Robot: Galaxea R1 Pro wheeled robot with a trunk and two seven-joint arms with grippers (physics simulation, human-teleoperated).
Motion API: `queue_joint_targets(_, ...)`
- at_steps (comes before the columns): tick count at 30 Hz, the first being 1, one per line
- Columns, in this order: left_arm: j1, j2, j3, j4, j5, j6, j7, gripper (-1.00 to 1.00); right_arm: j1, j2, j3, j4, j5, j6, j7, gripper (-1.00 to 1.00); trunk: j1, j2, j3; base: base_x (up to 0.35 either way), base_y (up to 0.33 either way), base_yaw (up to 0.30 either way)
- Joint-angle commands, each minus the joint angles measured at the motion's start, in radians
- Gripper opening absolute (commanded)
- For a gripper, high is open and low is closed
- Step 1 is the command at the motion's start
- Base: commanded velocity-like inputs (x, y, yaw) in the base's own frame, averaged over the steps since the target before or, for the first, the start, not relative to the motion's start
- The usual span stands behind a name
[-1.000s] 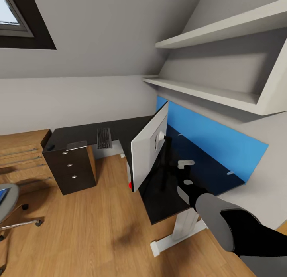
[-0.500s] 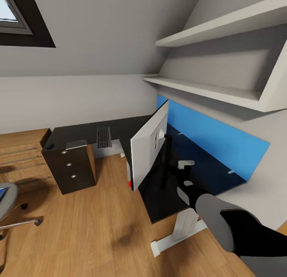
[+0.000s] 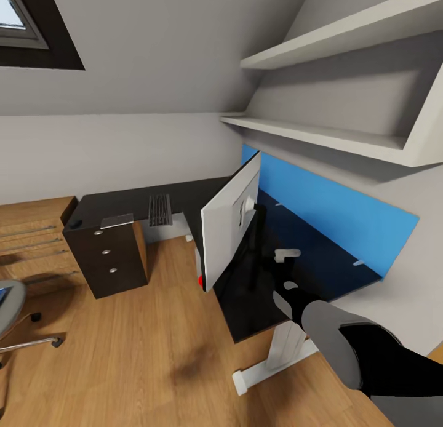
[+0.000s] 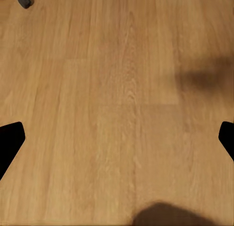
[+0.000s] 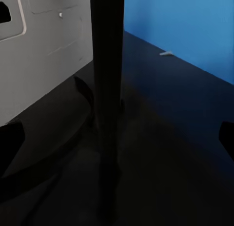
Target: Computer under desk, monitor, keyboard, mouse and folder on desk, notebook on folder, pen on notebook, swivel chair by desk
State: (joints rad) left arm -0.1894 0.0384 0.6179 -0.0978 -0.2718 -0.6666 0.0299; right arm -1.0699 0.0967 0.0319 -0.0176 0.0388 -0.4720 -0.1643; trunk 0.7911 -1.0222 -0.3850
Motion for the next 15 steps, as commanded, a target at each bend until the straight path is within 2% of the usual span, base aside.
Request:
queue_joint_targets(1, -0.001, 0.0, 0.006, -0.019, -0.011, 0.028, 0.003, 1.0, -0.001, 0.0, 0.003, 0.001, 0.004, -0.002, -0.008, 1.0, 0.004, -0.008, -0.004, 0.0, 0.0, 0.0)
queue_joint_targets(8, -0.001, -0.005, 0.008, -0.239, 0.005, 0.336, -0.004, 1.0, -0.001, -0.001, 0.003, 0.002, 0.005, -0.003, -0.008, 1.0, 0.031, -0.057, -0.026, 0.0, 0.0, 0.0)
queue_joint_targets(11, -0.001, -0.013, 0.008, -0.357, 0.028, 0.471, -0.02, 1.0, -0.001, -0.001, 0.003, 0.002, 0.004, -0.003, -0.008, 1.0, 0.042, -0.078, -0.036, 0.0, 0.0, 0.0)
queue_joint_targets(15, -0.001, -0.039, 0.006, -0.489, 0.071, 0.64, -0.052, 1.0, -0.001, -0.001, 0.003, 0.002, 0.004, -0.004, -0.008, 1.0, 0.058, -0.106, -0.048, 0.0, 0.0, 0.0)
